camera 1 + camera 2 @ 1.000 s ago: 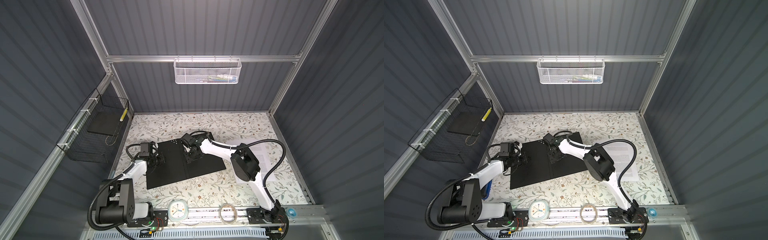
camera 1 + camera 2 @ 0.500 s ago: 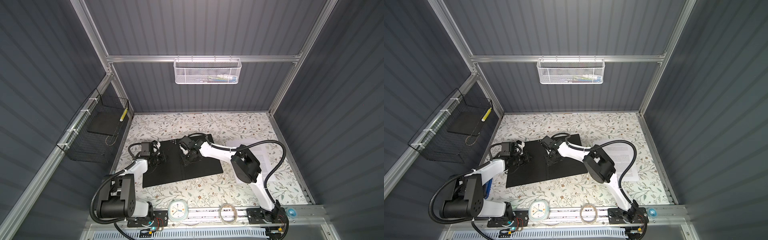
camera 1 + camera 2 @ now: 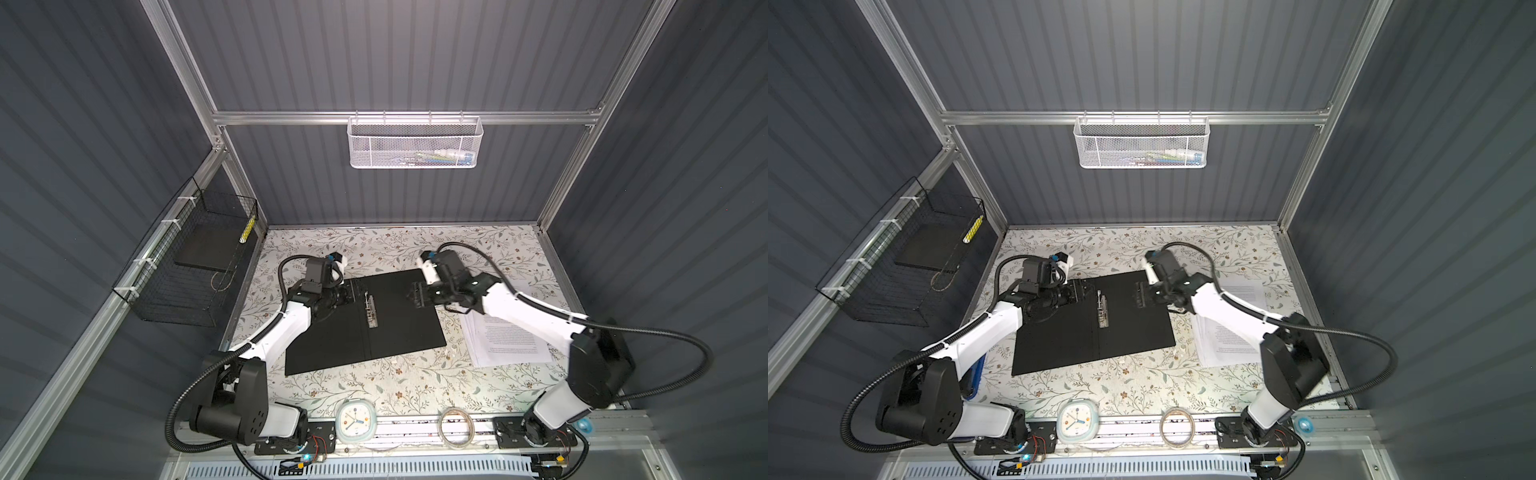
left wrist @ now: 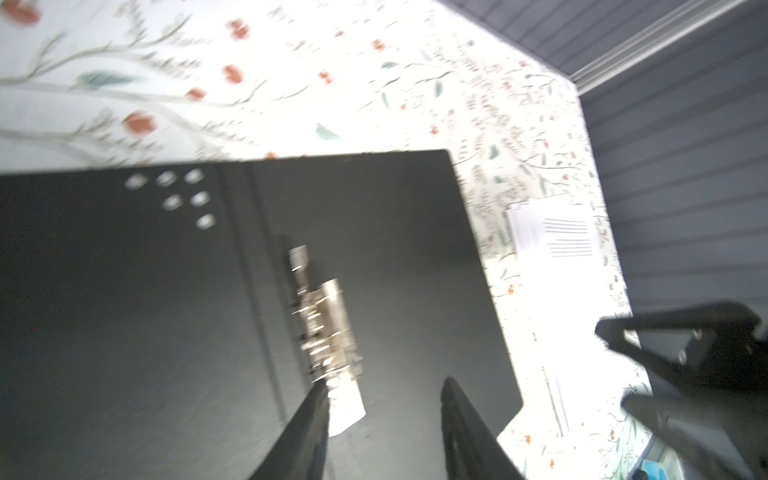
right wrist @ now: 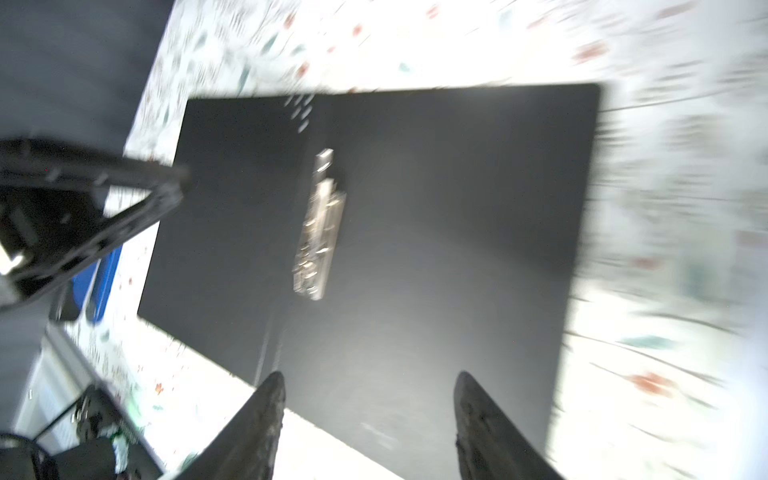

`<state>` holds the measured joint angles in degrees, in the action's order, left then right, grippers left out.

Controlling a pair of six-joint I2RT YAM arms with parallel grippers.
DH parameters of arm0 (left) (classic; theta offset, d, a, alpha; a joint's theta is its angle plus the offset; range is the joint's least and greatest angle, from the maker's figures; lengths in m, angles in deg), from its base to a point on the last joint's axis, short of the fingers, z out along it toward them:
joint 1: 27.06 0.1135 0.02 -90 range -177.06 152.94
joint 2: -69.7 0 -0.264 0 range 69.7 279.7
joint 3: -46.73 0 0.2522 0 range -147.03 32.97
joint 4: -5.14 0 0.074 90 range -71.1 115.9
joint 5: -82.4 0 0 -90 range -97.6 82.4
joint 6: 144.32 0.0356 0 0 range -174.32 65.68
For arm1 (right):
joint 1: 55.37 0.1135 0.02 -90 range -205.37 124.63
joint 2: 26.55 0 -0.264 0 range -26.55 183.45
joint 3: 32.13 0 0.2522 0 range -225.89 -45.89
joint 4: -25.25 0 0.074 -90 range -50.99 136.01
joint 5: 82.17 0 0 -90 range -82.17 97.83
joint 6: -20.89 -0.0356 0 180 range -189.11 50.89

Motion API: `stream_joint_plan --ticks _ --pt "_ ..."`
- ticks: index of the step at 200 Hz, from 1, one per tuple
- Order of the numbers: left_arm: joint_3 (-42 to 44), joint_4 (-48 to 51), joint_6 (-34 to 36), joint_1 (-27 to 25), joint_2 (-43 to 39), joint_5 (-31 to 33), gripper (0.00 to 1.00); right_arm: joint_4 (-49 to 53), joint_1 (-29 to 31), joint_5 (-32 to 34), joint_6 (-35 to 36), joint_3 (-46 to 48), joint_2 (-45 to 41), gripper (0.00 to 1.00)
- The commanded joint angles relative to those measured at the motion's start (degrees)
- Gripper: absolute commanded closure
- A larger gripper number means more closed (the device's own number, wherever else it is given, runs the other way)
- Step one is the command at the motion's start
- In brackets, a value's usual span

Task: Put the files into the folder
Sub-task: 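Move the right gripper to the paper stack while the left gripper reaches over the folder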

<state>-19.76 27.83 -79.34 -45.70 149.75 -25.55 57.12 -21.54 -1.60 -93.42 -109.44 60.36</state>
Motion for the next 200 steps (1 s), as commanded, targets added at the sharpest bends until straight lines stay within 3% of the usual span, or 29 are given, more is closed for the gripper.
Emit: stream_joint_plan --ticks 1,21,52,58,106,142,173,200 --pt "-5.1 0.5 -2.5 -6.4 2.1 9.2 0.47 1.2 -4.9 -0.2 1.7 7.8 -6.0 0.32" --pt "-13.7 1.7 -1.9 -14.1 10.5 13.0 0.33 0.7 -11.4 2.0 0.6 16.0 -14.6 0.28" --pt "-22.6 1.6 -4.6 -20.0 19.7 17.5 0.11 2.1 -24.7 0.1 0.0 23.4 -25.5 0.26" --pt "-23.0 -0.1 -5.1 -21.0 20.8 17.8 0.01 3.3 -26.5 1.2 0.5 23.6 -26.6 0.25" --pt "-25.9 -5.0 -6.8 -26.9 29.9 14.6 0.01 1.5 -39.3 0.5 2.3 25.1 -28.6 0.19" --pt "-23.1 -12.9 -9.4 -27.5 33.5 10.1 0.01 1.7 -44.9 -1.3 5.0 21.0 -19.9 0.17" --pt "-29.9 -9.2 -8.0 -29.0 38.3 7.1 0.01 6.2 -48.1 -2.6 8.9 14.8 -12.5 0.16" --pt "-30.7 -9.3 -7.9 -30.4 40.3 6.9 0.01 6.7 -50.4 -2.3 11.1 12.3 -9.1 0.15"
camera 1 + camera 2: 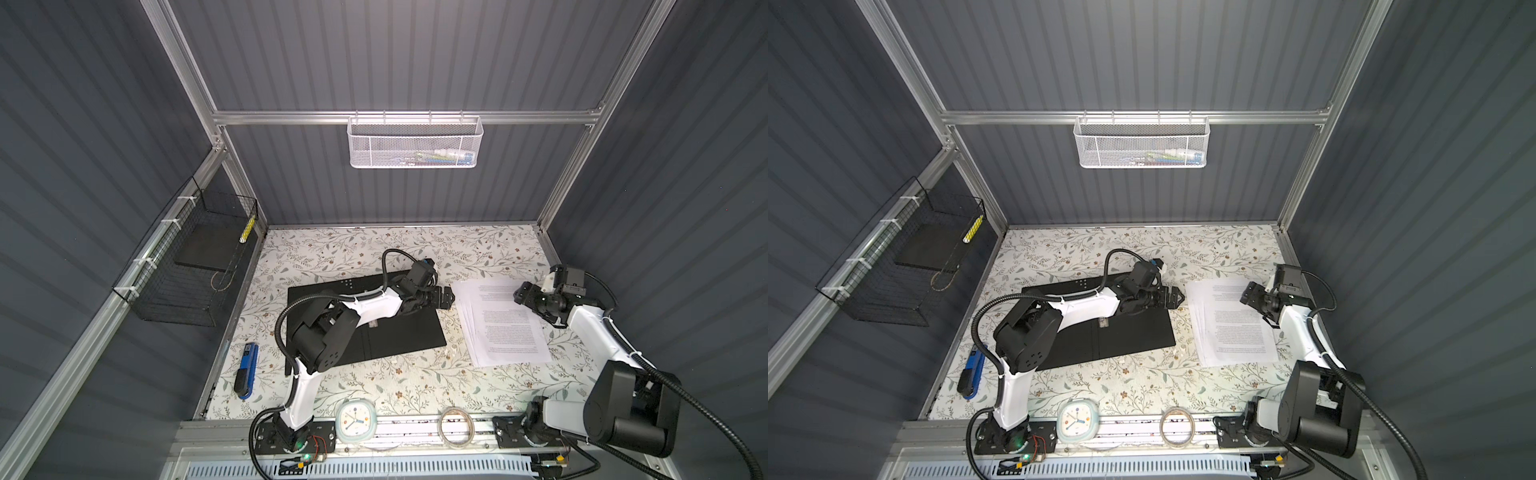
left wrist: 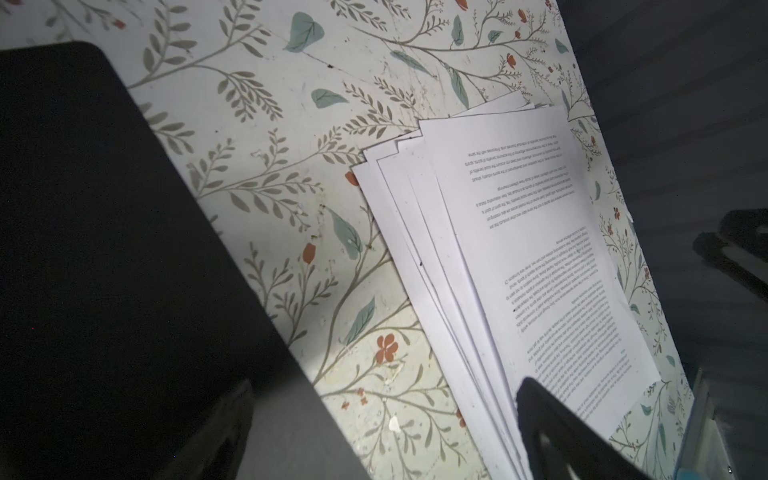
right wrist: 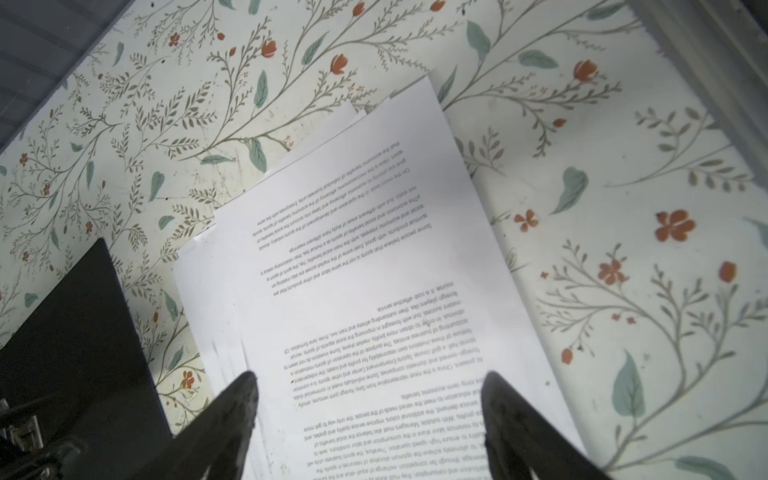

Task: Put the files into the folder
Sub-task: 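Move the right gripper to the paper stack while the left gripper reaches over the folder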

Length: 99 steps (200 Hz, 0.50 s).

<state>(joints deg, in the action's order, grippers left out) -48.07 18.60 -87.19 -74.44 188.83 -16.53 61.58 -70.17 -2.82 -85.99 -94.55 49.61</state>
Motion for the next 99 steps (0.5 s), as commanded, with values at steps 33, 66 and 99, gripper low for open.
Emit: stream_joint_plan --ticks 33,66,99 --pt "-3.4 2.2 0.7 -2.5 3.5 -1.8 0.01 2.8 -4.2 -1.5 5.2 -6.4 6.8 0.15" --pt "-5.1 2.3 2.2 -3.0 5.7 -4.6 0.01 2.3 -5.8 -2.6 5.6 -7.9 10.3 0.15" --pt "-7.8 4.1 1.0 -3.4 8.9 -5.7 0.01 1.6 -6.5 -5.2 5.1 -9.6 15.6 0.17"
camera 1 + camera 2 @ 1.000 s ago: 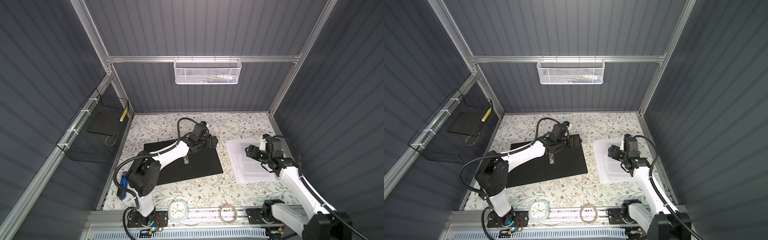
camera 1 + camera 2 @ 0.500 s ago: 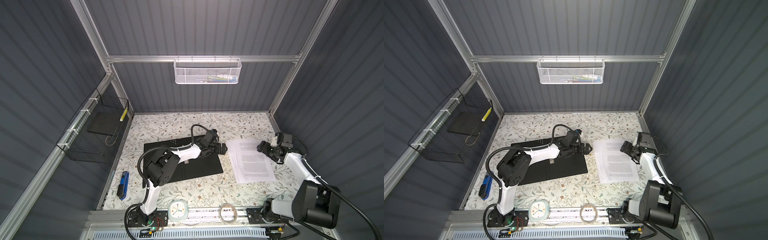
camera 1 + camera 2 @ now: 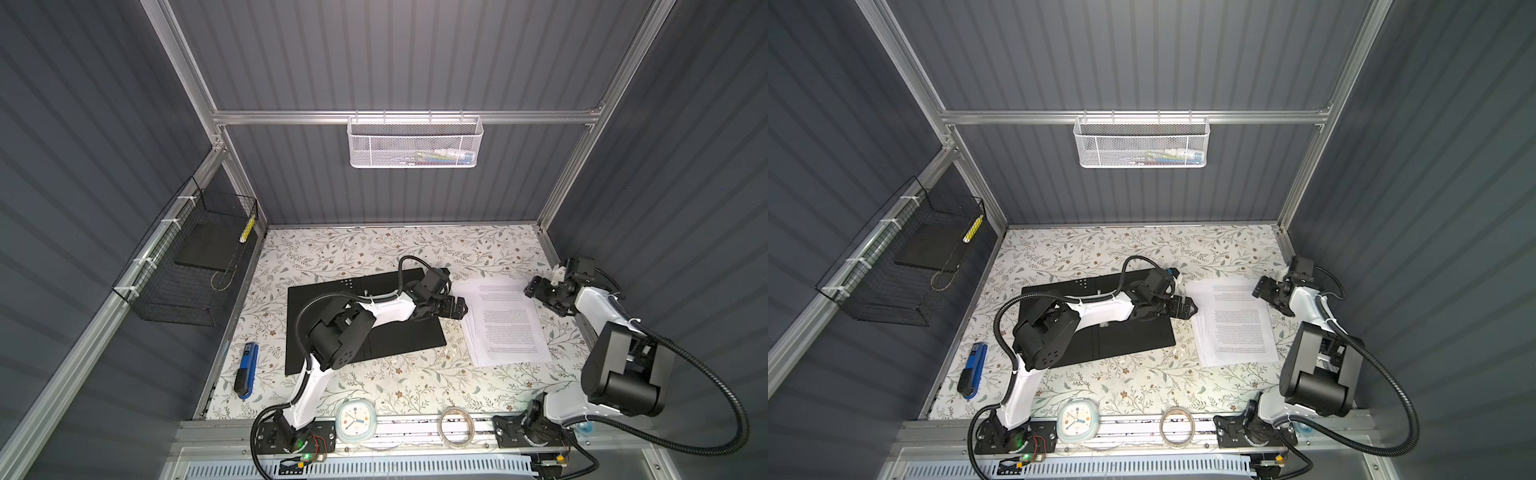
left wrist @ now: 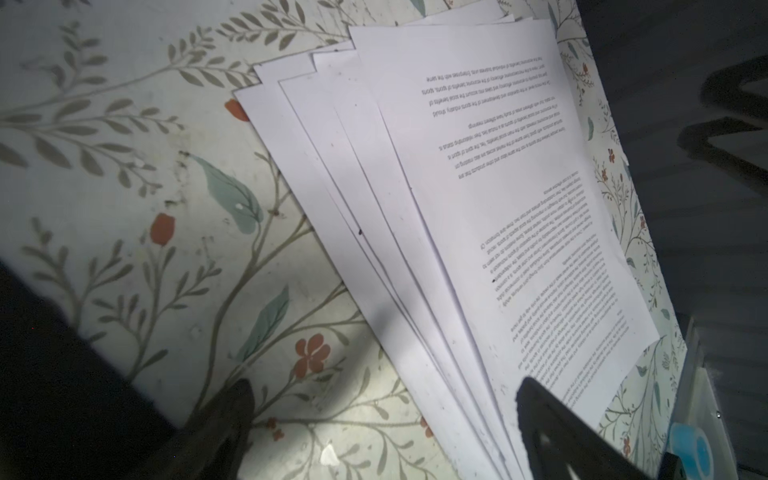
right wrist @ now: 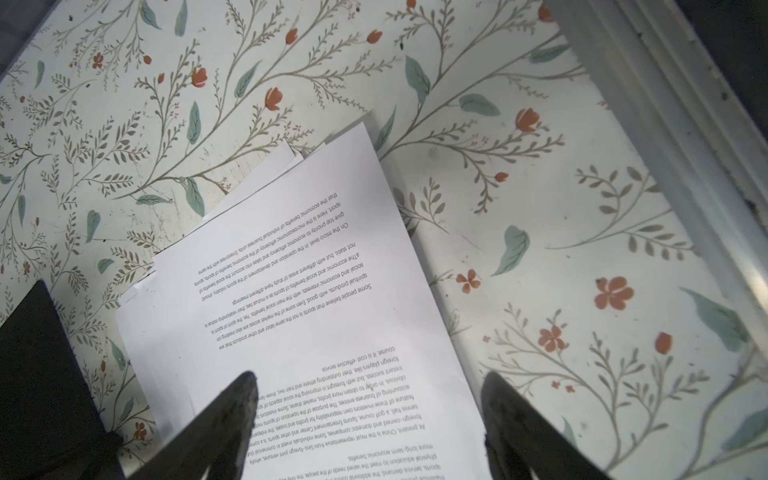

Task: Put the files into the folder

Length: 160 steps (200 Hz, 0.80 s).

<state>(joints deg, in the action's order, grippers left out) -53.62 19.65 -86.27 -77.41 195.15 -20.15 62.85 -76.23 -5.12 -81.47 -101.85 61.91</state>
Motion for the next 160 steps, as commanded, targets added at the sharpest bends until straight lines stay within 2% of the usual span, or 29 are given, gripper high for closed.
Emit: stream_joint_plan --ticks 1,19,46,142,145,160 --pt "-2.3 3.0 0.0 -0.5 2.6 -2.2 0.01 0.4 -0.5 -3.0 0.5 -2.5 3.5 0.17" --pt "-2.6 2.4 -0.4 -0.9 3.2 -2.3 0.01 -0.4 -0.5 -3.7 -0.3 -3.4 5.6 0.17" --pt "-3.8 3.6 0.0 -1.6 4.3 -1.9 0.01 0.4 -0.6 -1.3 0.1 -4.8 8.0 0.16" --pt "-6.5 6.0 1.4 -1.9 7.6 -3.7 0.01 -0.1 -2.1 -5.7 -3.0 -7.0 15.0 0.16" --pt "-6.7 6.1 1.4 -1.8 7.8 -3.8 0.01 -0.1 -2.1 -7.8 -3.1 -7.1 15.2 0.16" --pt "-7.9 6.3 1.2 -1.8 9.0 -4.6 0.01 -0.8 -2.2 -9.3 -3.8 -7.3 16.1 0.16"
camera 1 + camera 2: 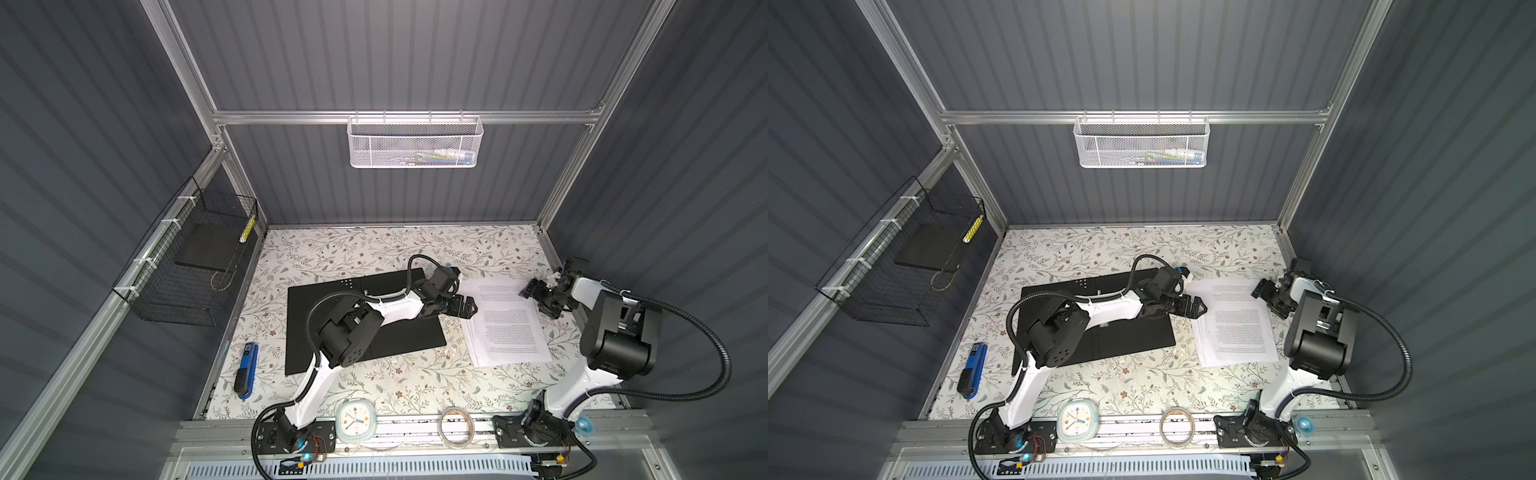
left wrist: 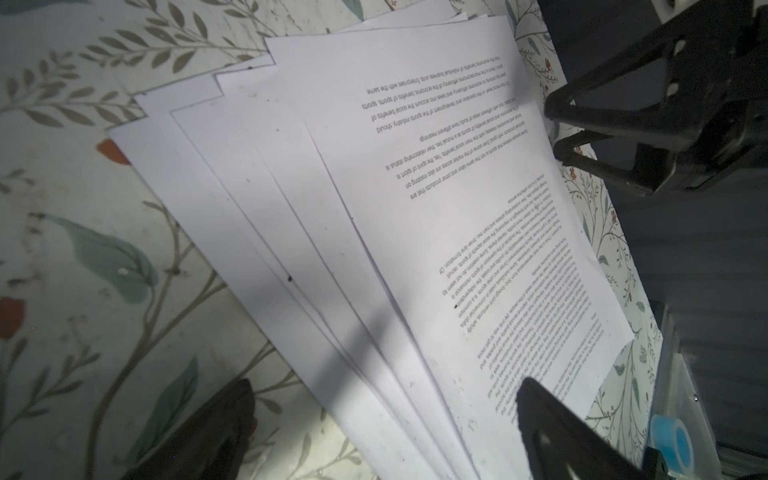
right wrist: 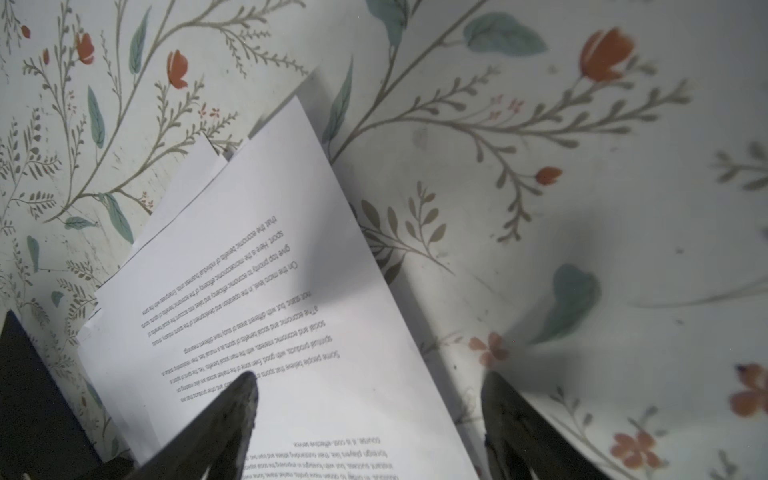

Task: Put the files into the folder

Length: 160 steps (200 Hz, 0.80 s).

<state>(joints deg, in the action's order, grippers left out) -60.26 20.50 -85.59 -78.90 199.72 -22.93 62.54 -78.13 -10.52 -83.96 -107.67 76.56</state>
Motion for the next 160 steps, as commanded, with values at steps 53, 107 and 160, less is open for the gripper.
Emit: stream_joint_plan --ticks 53,107,160 --pt "-4.7 7.2 0.8 -0.4 7.1 -3.1 0.01 -0.8 -0.3 -6.3 -2.2 -1.6 2.3 0.16" --pt "-7.7 7.7 1.1 -0.2 9.3 -5.7 0.01 -0.3 -0.3 -8.6 -2.4 -1.9 2.6 0.16" --pt "-10.7 8.4 2.2 -0.3 10.1 -5.9 0.01 -3.2 -0.2 -12.7 -3.7 -0.9 2.1 0.16"
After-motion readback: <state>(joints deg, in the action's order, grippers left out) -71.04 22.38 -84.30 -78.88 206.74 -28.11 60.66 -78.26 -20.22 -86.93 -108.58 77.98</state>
